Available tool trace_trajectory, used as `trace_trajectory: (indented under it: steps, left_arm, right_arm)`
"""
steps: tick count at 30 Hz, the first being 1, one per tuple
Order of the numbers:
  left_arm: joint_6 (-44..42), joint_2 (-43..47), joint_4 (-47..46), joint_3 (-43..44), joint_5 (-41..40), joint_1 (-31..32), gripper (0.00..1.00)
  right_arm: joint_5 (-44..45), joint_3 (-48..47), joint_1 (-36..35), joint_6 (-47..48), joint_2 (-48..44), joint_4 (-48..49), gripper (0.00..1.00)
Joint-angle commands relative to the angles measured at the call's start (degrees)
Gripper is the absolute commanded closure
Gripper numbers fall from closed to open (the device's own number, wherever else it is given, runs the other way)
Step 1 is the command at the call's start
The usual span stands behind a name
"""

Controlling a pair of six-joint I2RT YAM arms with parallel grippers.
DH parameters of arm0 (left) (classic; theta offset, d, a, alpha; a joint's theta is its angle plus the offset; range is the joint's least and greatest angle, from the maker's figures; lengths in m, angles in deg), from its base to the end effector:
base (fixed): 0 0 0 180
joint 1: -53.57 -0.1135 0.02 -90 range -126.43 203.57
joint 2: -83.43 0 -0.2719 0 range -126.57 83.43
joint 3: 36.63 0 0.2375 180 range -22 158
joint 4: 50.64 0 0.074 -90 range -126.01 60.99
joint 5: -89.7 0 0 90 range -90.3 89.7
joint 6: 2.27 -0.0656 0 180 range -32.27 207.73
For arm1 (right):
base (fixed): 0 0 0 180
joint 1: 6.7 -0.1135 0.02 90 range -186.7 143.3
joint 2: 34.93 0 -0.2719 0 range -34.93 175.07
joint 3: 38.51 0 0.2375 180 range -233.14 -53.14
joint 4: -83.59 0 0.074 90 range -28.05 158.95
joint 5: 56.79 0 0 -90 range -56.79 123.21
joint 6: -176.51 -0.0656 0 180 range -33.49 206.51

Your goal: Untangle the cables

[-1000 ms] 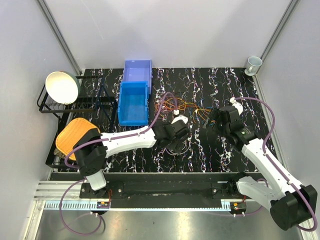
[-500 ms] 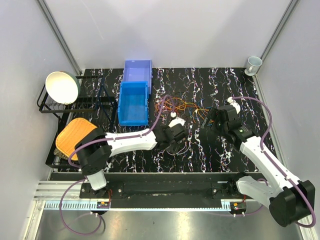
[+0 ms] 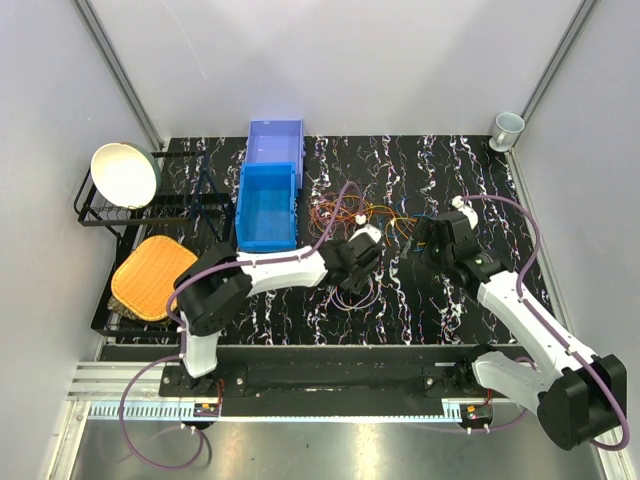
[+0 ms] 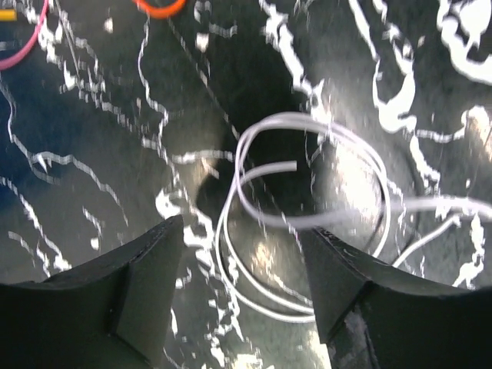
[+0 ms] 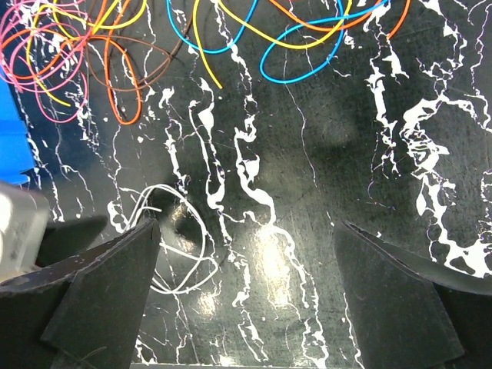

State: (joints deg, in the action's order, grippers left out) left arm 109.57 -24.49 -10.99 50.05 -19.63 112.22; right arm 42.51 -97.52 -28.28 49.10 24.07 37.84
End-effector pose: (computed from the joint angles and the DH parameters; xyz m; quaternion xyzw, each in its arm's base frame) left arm 0.2220 -0.3227 0.1674 0.2612 0.9187 -0.0360 0.2941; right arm 0.2032 0.0690 0.2472 0.1574 0.9103 0.1195 0.3638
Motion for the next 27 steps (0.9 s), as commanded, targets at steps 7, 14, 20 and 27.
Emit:
trace_trajectory:
  steps: [7,14,20,27]
  left_arm:
    - [-5.32,-3.52,-4.01,6.34,4.47,-2.93,0.40]
    - [-5.41,-6.42,-4.18,6.96,6.50,-4.16,0.46]
    - [-4.88,-8.10,-4.71,6.79,7.47,-4.78,0.58]
    - [-4.53,-8.27,-5.33,5.91,8.52,-4.95,0.89]
  right_arm:
    - [-0.51,0.87,0.05,0.67,1.99,3.51,0.00]
    - [-0.16,0.96,0.05,1.20,3.48,4.30,0.00]
    - [-0.16,0.87,0.05,1.46,4.63,4.83,0.00]
    - [-0.07,0.79,0.14,1.72,5.33,5.27,0.00]
